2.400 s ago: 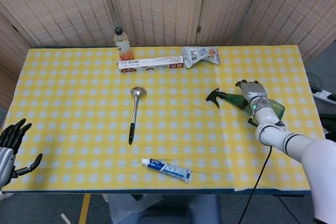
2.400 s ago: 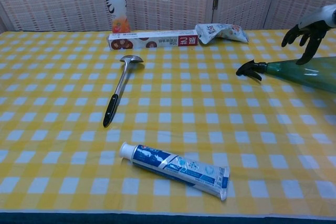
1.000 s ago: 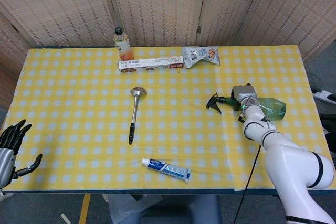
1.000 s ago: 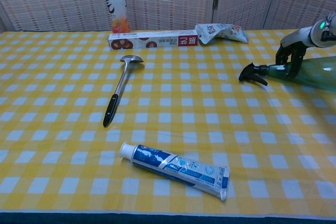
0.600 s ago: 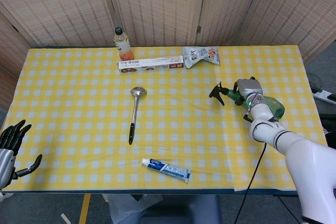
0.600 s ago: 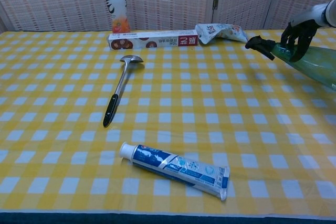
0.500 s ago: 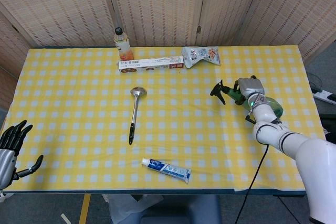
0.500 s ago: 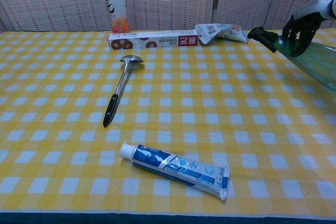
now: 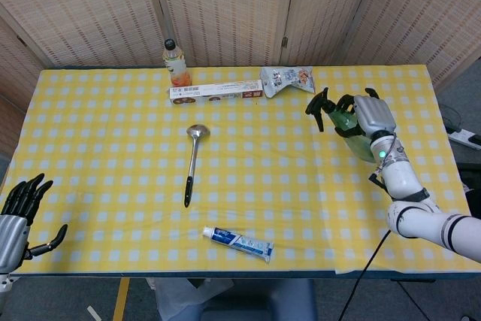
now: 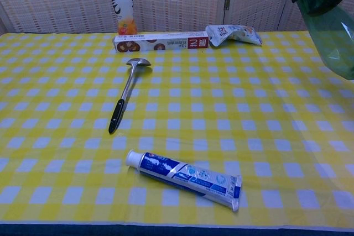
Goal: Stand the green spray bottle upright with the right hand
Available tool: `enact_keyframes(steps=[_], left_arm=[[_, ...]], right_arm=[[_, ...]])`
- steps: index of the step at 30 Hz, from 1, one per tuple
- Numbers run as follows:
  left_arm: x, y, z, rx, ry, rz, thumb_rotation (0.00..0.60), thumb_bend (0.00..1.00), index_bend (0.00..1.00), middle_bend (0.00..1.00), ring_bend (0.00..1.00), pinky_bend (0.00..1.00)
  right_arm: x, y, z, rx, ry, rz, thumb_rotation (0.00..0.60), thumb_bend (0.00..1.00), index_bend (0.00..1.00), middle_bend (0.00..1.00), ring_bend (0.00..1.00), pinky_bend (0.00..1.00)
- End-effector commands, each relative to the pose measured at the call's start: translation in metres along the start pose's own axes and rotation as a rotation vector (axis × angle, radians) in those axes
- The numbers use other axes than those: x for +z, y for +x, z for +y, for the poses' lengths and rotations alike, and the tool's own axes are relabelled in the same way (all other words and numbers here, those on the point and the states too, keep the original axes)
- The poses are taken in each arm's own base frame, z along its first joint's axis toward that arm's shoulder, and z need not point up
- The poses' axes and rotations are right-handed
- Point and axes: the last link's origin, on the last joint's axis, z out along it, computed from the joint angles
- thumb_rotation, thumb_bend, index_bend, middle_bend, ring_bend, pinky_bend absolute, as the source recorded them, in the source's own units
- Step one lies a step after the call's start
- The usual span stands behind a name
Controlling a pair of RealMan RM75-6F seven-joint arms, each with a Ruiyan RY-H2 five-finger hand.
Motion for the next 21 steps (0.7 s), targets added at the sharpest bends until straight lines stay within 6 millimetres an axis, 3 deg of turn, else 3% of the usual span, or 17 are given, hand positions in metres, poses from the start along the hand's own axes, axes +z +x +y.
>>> enact_keyframes(steps=[1, 9, 14, 21], left_arm=[[0.0, 0.0, 0.0, 0.0, 0.0, -0.004, 0.244, 0.39, 0.0, 0.0, 0.05, 0.01], [0.0, 0.001, -0.001, -0.001, 0.005, -0.003, 0.241, 0.39, 0.0, 0.0, 0.05, 0.01], [-0.001, 0.001, 0.0, -0.009, 0.002, -0.012, 0.243, 0.38, 0.0, 0.0, 0.05, 0.01], [-0.001, 0.001, -0.002, -0.014, 0.009, -0.013, 0.246, 0.39, 0.0, 0.0, 0.05, 0.01]], right_arm=[[-0.02, -0.02, 0.011, 0.308, 0.115, 0.19, 0.6, 0.4, 0.85, 0.48, 0.45, 0.07], [-0.023, -0.051, 0.025, 0.623, 0.183, 0.328, 0.6, 0.4, 0.85, 0.5, 0.48, 0.09], [-0.015, -0.081, 0.03, 0.792, 0.147, 0.286, 0.6, 0.4, 0.85, 0.5, 0.48, 0.1], [-0.006, -0.098, 0.036, 0.952, 0.154, 0.261, 0.6, 0.4, 0.85, 0.5, 0.49, 0.13]])
